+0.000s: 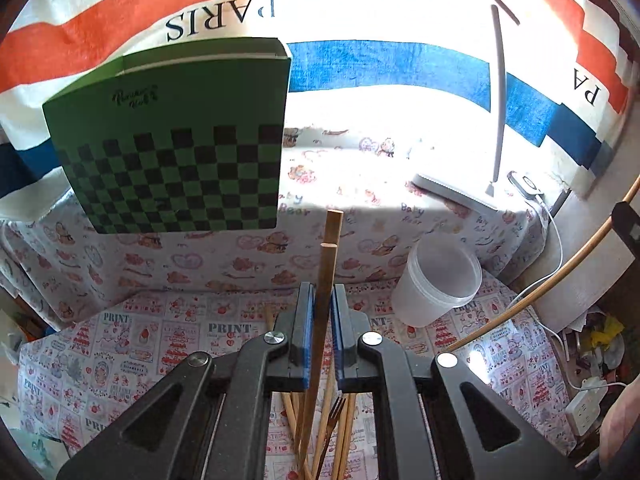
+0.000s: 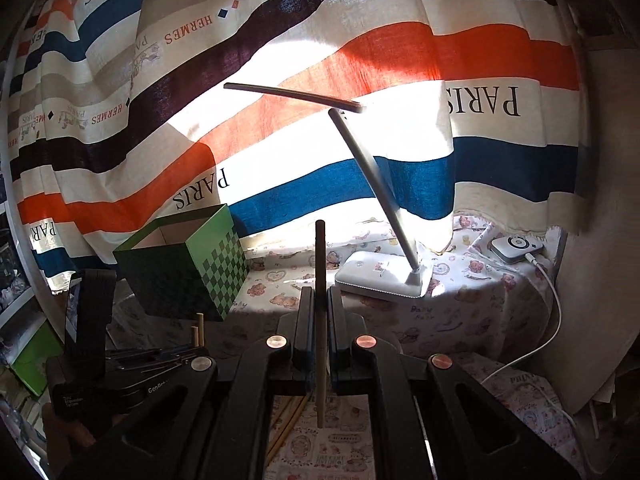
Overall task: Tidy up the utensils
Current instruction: 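Carry the chopsticks over the clear cup and open both tools to drop them in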
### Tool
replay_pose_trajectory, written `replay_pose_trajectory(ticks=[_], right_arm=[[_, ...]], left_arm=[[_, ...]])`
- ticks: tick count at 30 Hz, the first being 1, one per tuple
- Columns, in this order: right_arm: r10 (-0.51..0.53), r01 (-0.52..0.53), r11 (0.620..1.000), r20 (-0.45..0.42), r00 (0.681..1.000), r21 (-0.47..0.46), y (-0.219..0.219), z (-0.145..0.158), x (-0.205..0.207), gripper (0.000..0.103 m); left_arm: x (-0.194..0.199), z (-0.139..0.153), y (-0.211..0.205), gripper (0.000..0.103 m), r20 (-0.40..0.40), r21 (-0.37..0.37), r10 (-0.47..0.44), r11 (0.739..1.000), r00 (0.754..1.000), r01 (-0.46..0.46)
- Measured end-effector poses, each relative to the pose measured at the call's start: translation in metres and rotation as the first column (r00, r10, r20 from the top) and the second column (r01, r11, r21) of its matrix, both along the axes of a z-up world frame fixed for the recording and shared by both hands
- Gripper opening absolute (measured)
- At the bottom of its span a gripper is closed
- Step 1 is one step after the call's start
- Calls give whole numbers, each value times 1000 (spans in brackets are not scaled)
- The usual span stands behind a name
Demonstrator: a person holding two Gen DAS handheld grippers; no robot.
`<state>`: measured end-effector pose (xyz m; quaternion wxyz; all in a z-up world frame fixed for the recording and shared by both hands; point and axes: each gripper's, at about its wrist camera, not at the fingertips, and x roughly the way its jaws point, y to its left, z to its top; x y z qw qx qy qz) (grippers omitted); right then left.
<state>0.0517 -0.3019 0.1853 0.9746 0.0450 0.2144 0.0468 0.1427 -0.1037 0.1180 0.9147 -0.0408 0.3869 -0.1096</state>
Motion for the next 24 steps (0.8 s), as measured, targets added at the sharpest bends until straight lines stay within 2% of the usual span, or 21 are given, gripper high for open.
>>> replay_pose_trajectory(ticks=[3,6,9,12,14,17,20,22,24], right_arm=[[-12,11,1000,32,999,15,-9,2,0,6],[-10,8,999,56,998,39,-18,4,0,6],[-24,21,999,86,996,38,-23,7,-3,6],[-29,25,999,110,994,36,-25,8,-4,6],[-27,20,998,126,992,51,-28,7,-4,6],[-43,32,997,165,985,68,-33,3,-1,6],[-105,96,994,235,966,50,-34,-3,3,6],[-108,98,994,234,966,55,-36,-8,10,6],[-138,122,989,234,962,81,-41,-13,15,6]], left_arm=[[-2,8,-1,7,0,-2,-3,1000,1000,3],[-4,26,-8,7,57,4,-4,1000,998,3],[-9,44,-10,6,129,-27,5,1000,992,-2],[-22,61,-4,6,269,-120,59,992,961,-27],[-29,67,-2,6,334,-156,79,987,939,-28],[-39,74,-2,6,420,-220,79,975,904,18],[-44,79,-3,6,460,-296,108,954,881,38],[-49,82,-6,6,482,-344,95,935,871,89],[-52,87,-14,6,512,-333,72,935,856,120]])
